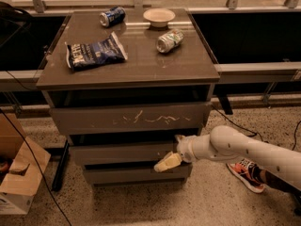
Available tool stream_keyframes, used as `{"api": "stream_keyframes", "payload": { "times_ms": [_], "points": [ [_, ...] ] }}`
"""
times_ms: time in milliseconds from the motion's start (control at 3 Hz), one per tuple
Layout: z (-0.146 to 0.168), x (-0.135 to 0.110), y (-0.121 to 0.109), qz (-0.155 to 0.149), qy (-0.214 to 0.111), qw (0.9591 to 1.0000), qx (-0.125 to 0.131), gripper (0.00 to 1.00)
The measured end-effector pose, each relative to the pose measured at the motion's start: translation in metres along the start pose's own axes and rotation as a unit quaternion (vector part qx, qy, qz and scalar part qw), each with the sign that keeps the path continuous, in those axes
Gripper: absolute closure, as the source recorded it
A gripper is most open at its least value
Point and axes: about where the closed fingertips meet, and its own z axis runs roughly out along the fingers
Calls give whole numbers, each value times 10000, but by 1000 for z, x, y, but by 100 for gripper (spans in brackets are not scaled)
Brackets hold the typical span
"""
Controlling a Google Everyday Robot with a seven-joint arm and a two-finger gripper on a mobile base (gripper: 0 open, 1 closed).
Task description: Open middle drawer
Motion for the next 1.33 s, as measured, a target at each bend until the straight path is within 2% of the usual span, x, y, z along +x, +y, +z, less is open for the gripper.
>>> {"api": "stream_keyframes", "payload": {
  "times_ms": [667,1000,1333],
  "points": [
    [55,18,-67,193,-128,9997,-13,0],
    [81,27,-94,371,-52,9992,-138,18],
    [81,25,-96,385,-43,9991,-150,41]
  ]
}}
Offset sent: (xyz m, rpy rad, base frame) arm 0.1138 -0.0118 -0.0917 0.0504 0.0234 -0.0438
